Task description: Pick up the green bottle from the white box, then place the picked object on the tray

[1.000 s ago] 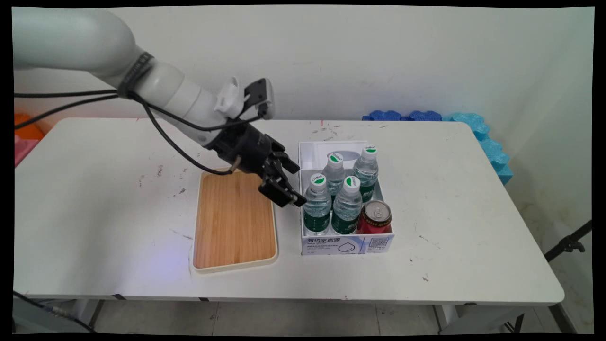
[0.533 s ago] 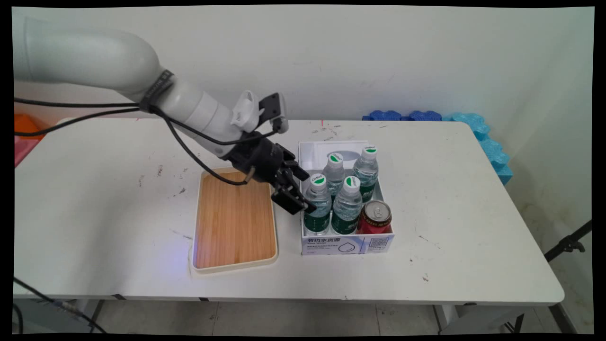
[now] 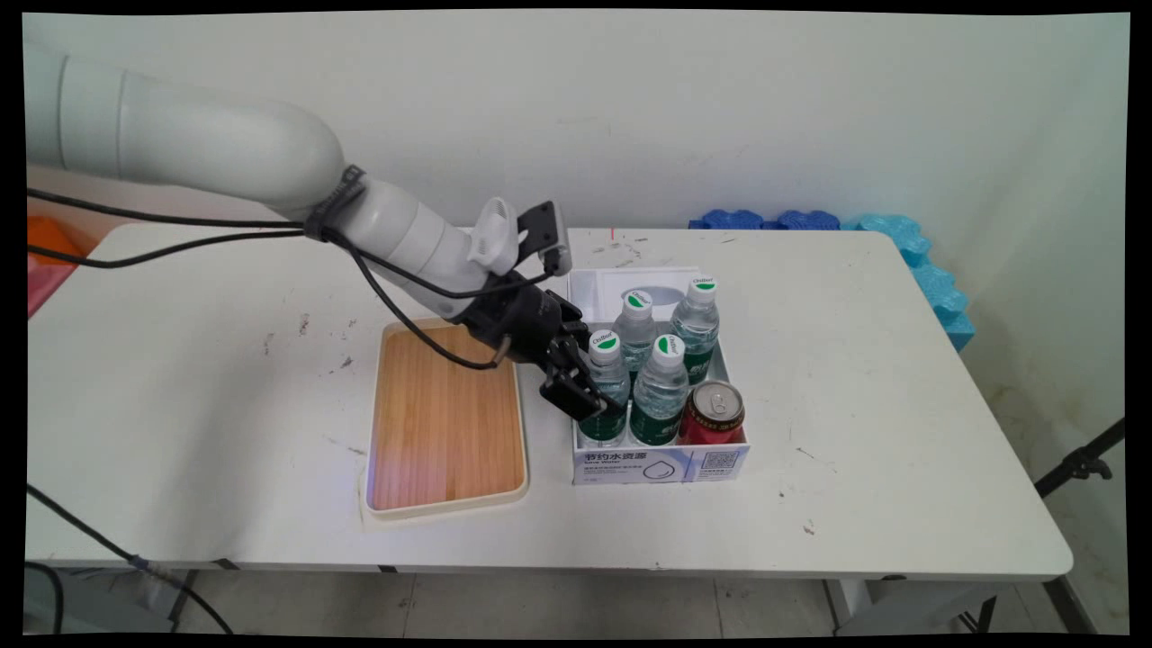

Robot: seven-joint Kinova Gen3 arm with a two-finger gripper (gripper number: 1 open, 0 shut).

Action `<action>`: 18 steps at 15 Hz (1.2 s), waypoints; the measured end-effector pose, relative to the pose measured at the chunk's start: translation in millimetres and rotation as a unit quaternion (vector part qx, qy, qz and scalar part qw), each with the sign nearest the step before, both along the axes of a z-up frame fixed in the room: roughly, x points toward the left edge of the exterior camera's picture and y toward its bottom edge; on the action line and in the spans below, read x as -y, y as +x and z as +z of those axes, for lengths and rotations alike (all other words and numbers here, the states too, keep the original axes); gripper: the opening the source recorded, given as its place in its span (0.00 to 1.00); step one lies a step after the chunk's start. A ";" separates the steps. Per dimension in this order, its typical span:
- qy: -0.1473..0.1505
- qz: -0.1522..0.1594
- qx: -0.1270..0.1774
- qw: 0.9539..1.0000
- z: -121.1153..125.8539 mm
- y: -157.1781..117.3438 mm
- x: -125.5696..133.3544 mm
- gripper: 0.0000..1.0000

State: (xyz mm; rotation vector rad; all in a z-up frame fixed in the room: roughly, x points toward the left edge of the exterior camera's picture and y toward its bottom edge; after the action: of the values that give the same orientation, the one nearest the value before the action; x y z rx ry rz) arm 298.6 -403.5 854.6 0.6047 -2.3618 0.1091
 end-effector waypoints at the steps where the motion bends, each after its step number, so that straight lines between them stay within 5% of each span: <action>1: 0.000 -0.001 -0.001 1.000 -3.4 -1.2 0.8 1.00; 8: -0.003 -0.004 -0.006 1.000 -19.9 -8.8 5.1 1.00; 9: -0.003 -0.004 -0.007 1.000 -21.8 -9.5 5.7 0.00; 18: -0.013 -0.013 -0.012 1.000 -24.0 -1.6 -0.9 0.00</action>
State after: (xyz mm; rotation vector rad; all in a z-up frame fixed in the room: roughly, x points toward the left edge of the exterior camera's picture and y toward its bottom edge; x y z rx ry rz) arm 297.0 -402.7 830.5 0.5601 -2.3408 0.1214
